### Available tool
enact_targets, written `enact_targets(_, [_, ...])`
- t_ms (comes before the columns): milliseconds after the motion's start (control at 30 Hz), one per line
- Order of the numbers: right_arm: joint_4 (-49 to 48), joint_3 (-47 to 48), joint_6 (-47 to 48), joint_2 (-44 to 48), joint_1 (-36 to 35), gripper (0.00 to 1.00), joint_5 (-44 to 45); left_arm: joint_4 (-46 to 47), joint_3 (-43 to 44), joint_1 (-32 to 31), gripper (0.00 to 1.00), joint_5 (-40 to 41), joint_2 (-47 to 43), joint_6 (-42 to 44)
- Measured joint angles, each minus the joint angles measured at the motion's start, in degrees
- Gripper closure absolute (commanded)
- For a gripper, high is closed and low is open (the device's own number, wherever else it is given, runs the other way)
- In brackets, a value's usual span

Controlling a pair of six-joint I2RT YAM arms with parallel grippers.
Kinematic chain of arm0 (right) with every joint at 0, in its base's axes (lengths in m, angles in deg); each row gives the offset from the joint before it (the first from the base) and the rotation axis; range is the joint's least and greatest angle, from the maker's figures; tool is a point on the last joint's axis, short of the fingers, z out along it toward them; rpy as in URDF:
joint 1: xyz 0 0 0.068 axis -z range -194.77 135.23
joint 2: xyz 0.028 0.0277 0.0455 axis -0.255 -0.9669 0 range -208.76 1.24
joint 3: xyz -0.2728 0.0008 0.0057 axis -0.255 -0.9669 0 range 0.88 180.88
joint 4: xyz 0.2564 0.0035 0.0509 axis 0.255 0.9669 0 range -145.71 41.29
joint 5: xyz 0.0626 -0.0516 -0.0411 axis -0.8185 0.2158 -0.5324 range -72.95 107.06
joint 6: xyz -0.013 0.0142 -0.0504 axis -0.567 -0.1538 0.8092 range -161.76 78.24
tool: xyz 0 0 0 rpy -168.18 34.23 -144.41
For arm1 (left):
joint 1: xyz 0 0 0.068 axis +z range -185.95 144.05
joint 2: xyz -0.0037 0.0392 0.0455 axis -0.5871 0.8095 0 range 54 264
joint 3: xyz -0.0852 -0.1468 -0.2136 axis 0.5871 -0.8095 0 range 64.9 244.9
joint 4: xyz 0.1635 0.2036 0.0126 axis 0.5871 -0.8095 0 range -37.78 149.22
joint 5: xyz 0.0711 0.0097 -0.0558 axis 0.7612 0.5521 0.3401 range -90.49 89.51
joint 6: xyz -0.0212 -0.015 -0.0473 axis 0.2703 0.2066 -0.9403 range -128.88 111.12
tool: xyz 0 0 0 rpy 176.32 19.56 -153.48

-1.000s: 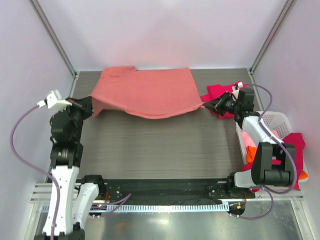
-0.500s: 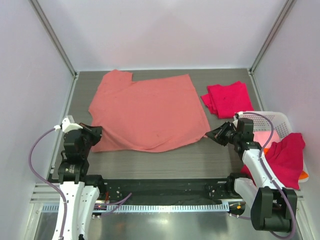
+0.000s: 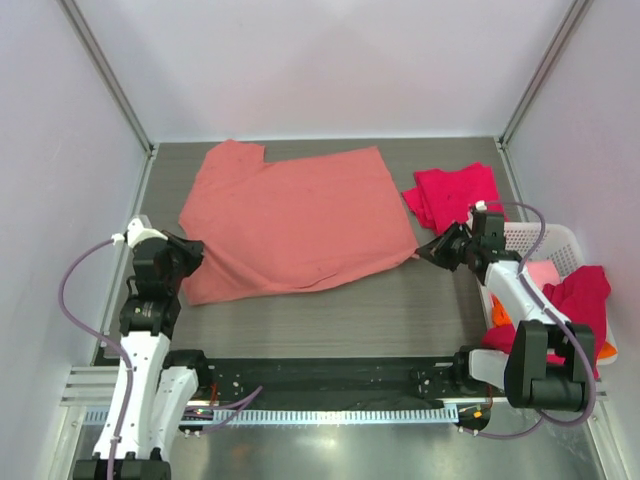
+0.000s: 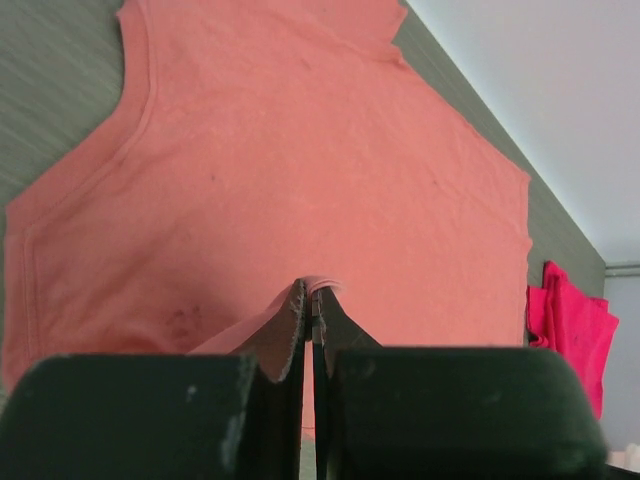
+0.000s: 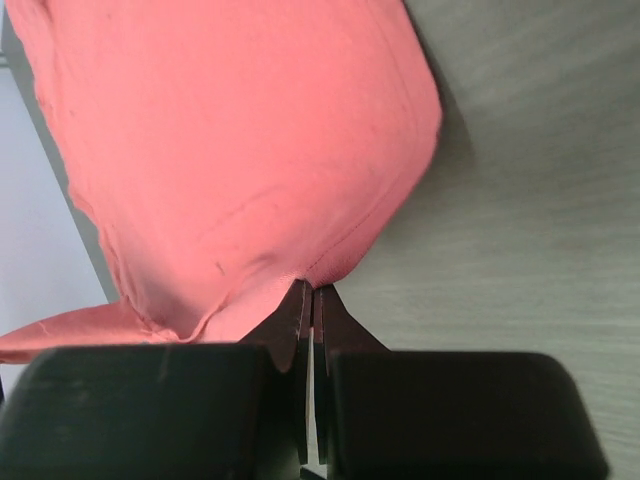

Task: Fold and stack the t-shirts
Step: Fold the tshirt

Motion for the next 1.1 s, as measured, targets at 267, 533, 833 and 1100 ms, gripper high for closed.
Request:
enact_targets(267, [-0.20,11.56,0.15,-9.09,-0.39,0.99,1.46,6.19,7.87,0.00,1.00,2.21,10.08,0.11])
enact_targets(533, [0.15,23.82,0.13,-20.90,-2.86,0.99,2.86,13.05,12.63,0.00,1.00,2.89,19.98,1.42])
enact_targets(833, [0.42,38.03,-0.09,-34.64,-5.33,0.99,3.72,20.31,14.32,0.00,1.00,5.01,29.20,2.47])
enact_targets(1100, [0.96,46.58,-0.61,-44.85,-6.84,0.61,3.85,27.36,17.38,0.00,0.97,7.34,37.29,4.52])
